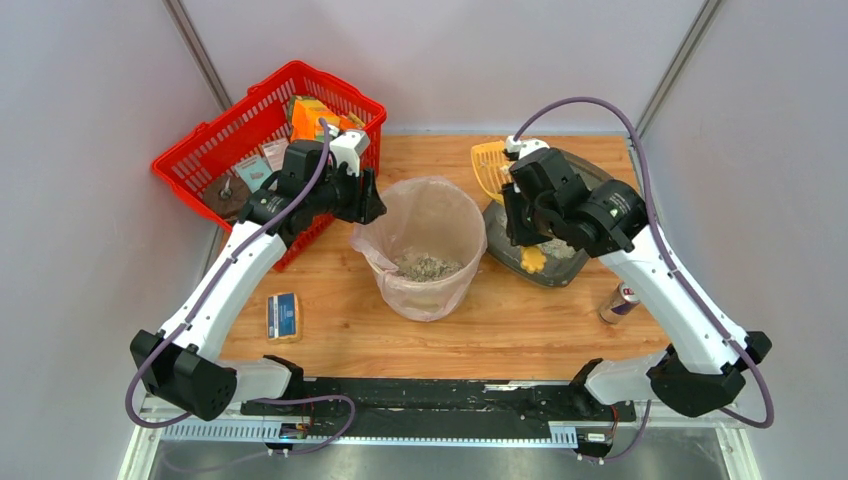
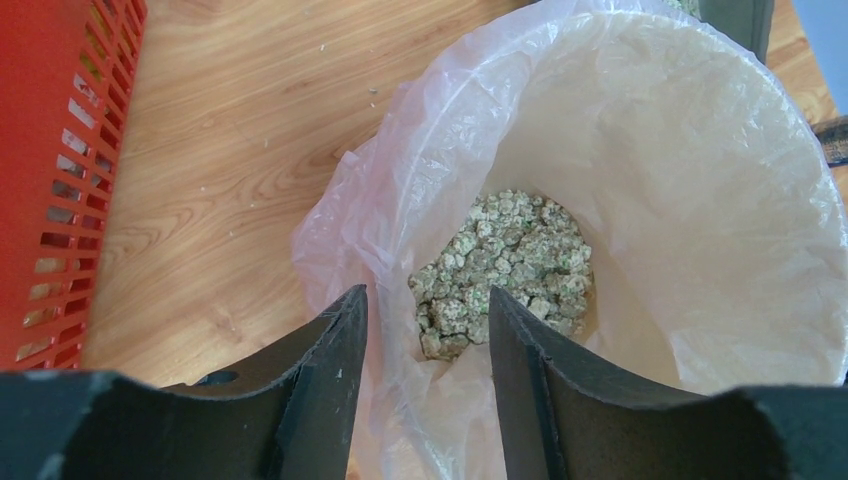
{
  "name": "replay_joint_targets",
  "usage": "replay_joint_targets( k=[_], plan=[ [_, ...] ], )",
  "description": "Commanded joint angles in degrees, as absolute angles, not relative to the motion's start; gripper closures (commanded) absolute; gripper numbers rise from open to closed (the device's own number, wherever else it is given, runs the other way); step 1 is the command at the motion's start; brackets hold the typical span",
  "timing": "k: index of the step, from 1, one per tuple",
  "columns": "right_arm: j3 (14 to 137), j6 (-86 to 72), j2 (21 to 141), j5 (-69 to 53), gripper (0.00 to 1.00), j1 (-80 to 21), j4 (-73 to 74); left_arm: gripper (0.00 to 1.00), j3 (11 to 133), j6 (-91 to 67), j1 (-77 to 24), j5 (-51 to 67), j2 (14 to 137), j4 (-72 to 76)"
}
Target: Clean the litter box
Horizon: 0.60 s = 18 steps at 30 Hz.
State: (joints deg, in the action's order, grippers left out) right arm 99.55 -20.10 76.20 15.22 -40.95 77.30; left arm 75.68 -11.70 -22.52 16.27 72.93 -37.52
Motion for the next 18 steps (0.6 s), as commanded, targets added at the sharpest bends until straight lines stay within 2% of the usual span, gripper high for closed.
replay_joint_targets(
  k=[1,8,11,18],
  plan=[
    [104.94,-18.03,78.04,25.46,1.0,-47.71,83.23,0.46,76.29,-12.13,-22.68,17.14,71.89,-36.47],
    [103.1,-13.54,83.75,44.8,1.0,-63.17,87.35,0.54,76.38,-12.13,-22.68,17.58,71.81,-36.47],
    [100.12,-12.66,86.31,52.81,1.0,-66.52,87.11,0.6,76.38,-12.3,-22.68,17.67,71.89,-36.39],
    [97.65,-9.59,87.1,58.96,1.0,-68.9,85.87,0.76,76.38,-12.3,-22.68,18.02,71.81,-36.39]
  ],
)
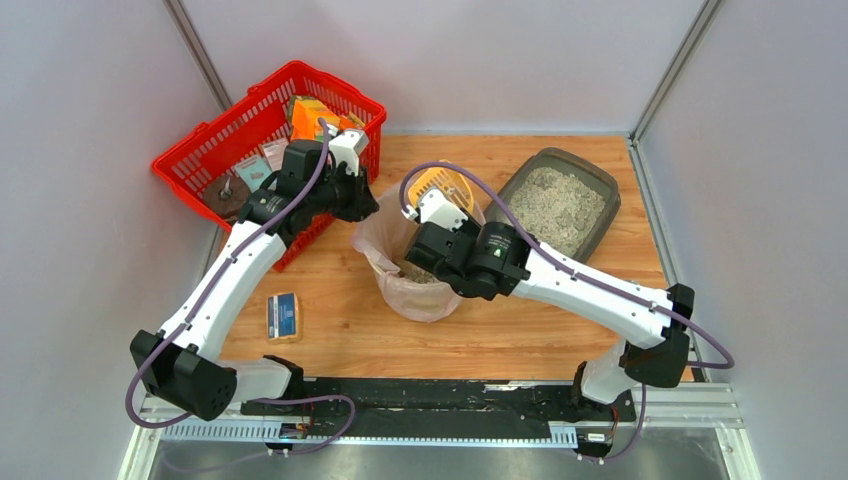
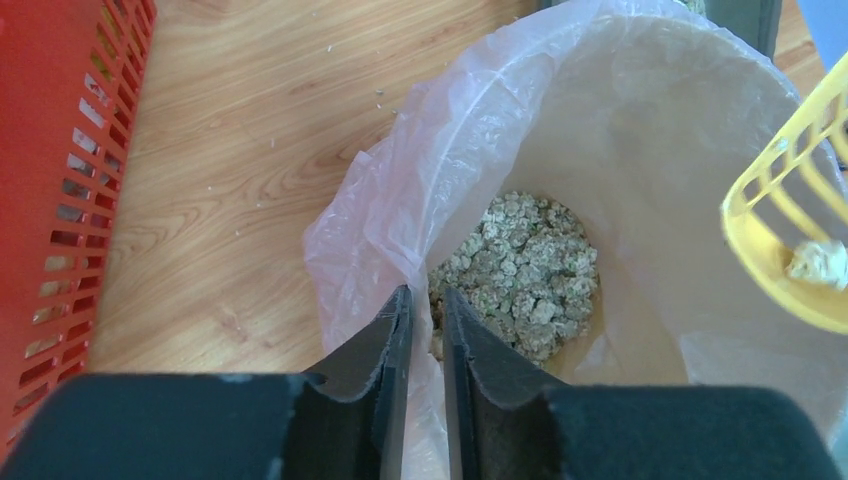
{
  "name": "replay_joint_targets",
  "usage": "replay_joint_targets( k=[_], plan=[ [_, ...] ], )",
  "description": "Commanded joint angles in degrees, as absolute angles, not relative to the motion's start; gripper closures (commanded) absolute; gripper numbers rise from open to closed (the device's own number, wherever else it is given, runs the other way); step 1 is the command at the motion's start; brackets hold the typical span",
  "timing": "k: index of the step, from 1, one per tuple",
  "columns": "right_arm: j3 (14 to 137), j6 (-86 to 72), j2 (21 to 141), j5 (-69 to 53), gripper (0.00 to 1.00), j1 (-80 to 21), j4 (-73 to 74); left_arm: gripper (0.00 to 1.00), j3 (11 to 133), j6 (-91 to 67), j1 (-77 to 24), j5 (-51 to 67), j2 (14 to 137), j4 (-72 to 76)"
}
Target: Clean the litter box
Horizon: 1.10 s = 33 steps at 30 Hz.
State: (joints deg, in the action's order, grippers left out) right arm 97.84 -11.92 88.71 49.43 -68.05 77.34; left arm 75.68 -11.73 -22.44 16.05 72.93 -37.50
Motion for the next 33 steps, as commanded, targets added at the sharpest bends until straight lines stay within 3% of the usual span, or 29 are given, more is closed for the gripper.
replay_joint_targets(
  k=[1,9,17,33],
  plan=[
    [96.34,-9.32,87.01,61.24,1.0,-69.17,85.78,0.78,76.29,-12.3,-22.68,18.1,71.81,-36.39],
    [85.53,-3.52,86.13,80.58,1.0,-73.74,81.48,0.91,76.38,-12.66,-22.76,18.9,71.9,-36.21],
    [84.47,-1.76,86.57,95.96,1.0,-76.29,82.0,0.97,76.38,-12.74,-22.68,18.9,71.72,-36.21],
    [74.45,4.48,81.65,100.99,1.0,-82.79,80.16,1.0,76.38,-12.66,-22.68,18.63,71.1,-36.12]
  ],
)
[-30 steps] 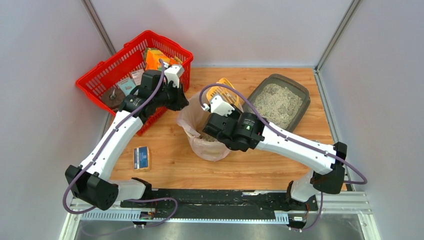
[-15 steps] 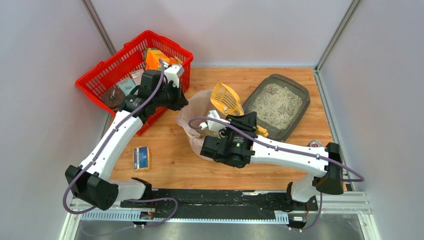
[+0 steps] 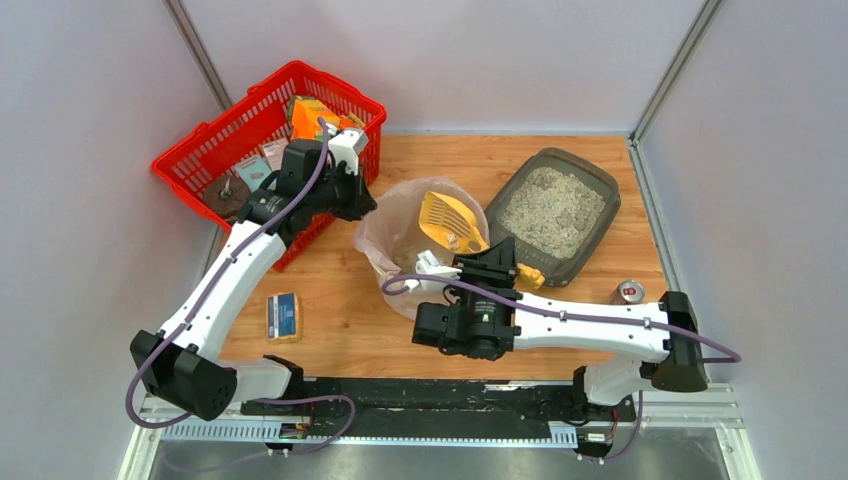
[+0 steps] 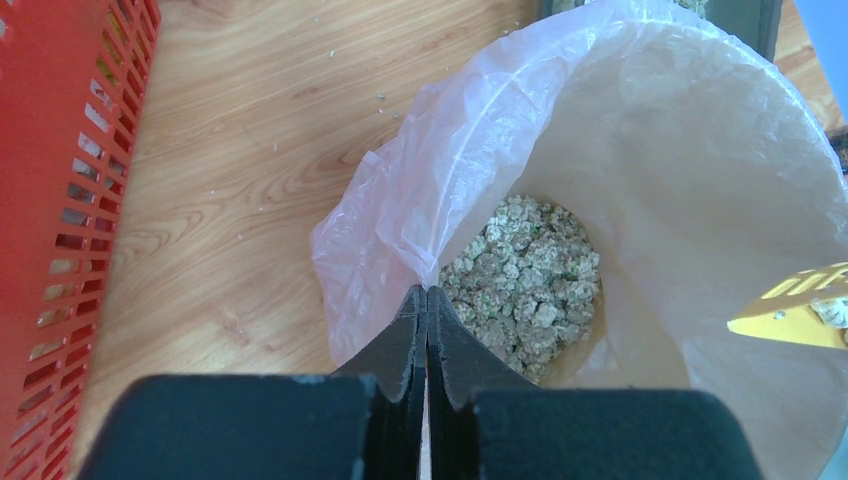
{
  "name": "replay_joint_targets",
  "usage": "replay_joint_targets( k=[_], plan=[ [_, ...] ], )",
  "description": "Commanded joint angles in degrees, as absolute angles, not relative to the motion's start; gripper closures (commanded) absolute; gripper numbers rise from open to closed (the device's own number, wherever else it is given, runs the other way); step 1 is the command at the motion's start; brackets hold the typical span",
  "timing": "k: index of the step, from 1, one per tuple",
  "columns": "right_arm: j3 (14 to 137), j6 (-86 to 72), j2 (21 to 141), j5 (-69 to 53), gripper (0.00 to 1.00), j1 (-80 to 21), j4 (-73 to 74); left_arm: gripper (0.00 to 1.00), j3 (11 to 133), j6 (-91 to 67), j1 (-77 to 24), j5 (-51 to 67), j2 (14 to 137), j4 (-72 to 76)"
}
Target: Clean the litter box
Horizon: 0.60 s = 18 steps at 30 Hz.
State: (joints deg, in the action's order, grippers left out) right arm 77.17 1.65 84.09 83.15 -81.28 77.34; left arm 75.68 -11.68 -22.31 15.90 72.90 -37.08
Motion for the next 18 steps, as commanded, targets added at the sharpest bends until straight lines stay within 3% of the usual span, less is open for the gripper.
replay_joint_targets(
  k=[1,11,18],
  plan=[
    [73.31,5.53,81.22,100.9,1.0,-83.32,79.37,1.0,76.38,-12.66,-22.68,18.63,71.19,-36.21],
    [63.9,10.37,81.21,100.72,1.0,-84.29,74.44,1.0,76.38,-12.66,-22.68,18.72,71.02,-36.21],
    [74.69,6.6,81.39,100.99,1.0,-84.55,77.51,1.0,76.29,-12.74,-22.68,18.81,70.93,-36.12]
  ],
)
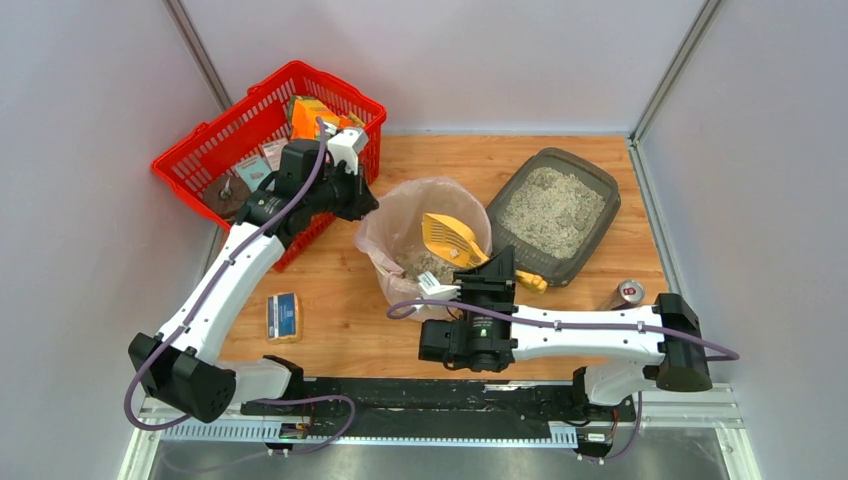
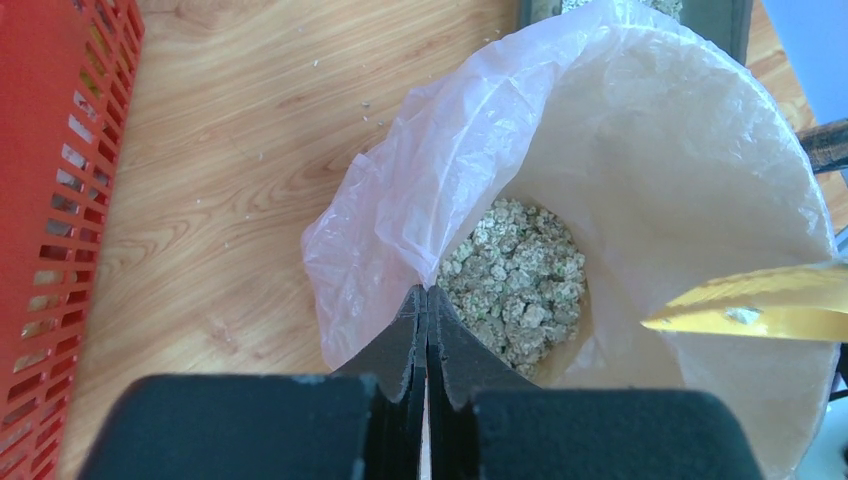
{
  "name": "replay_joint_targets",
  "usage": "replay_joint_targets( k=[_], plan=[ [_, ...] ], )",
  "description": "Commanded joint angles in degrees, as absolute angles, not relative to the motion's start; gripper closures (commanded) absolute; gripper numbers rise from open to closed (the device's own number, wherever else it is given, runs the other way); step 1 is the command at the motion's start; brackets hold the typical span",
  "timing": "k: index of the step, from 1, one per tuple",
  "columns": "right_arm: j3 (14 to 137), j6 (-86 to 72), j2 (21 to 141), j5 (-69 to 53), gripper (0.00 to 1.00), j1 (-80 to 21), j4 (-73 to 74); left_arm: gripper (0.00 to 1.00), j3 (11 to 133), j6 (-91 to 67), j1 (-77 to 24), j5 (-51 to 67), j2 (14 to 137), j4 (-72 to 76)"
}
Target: Clean the litter box
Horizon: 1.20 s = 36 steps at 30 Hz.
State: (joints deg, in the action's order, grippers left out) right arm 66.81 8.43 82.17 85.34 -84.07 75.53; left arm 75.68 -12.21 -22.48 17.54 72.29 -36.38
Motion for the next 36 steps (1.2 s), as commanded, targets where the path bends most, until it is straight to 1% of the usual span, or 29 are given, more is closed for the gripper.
replay_joint_targets(
  k=[1,5,8,11,15,18,22,23,24,27,33,36],
  plan=[
    [76.19,5.11,81.47,100.99,1.0,-84.64,79.09,1.0,76.38,-12.74,-22.68,18.9,70.93,-36.12],
    [83.48,0.36,81.48,100.99,1.0,-84.55,84.01,1.0,76.29,-12.66,-22.68,18.63,70.93,-36.21],
    [84.55,-2.02,80.86,100.9,1.0,-84.64,85.17,1.0,76.29,-12.66,-22.68,18.72,70.93,-36.21],
    [82.45,-0.63,80.16,100.9,1.0,-84.55,84.64,1.0,76.38,-12.74,-22.68,18.72,70.93,-36.21],
    [74.2,4.56,79.98,100.9,1.0,-84.55,80.08,1.0,76.38,-12.66,-22.68,18.81,70.93,-36.21],
    [74.26,5.01,80.16,100.9,1.0,-84.73,79.1,1.0,76.38,-12.66,-22.68,18.9,70.93,-36.21],
    [77.68,1.94,78.32,99.76,1.0,-84.64,81.64,1.0,76.38,-12.74,-22.68,18.98,71.02,-36.21],
    [79.09,0.54,77.96,97.58,1.0,-84.64,82.69,1.0,76.38,-12.74,-22.68,19.07,70.93,-36.21],
    [80.67,-1.21,77.79,90.42,1.0,-84.64,83.92,1.0,76.38,-12.74,-22.76,18.99,70.93,-36.21],
    [86.48,-3.78,76.73,75.91,1.0,-83.67,85.08,1.0,76.38,-12.74,-22.68,18.98,70.93,-36.21],
    [85.96,-2.99,75.06,59.89,1.0,-82.62,83.85,1.0,76.29,-12.83,-22.68,18.9,71.1,-36.12],
    [85.61,-3.16,74.62,56.35,1.0,-82.53,83.32,1.0,76.29,-12.83,-22.68,19.07,71.1,-36.12]
  ],
)
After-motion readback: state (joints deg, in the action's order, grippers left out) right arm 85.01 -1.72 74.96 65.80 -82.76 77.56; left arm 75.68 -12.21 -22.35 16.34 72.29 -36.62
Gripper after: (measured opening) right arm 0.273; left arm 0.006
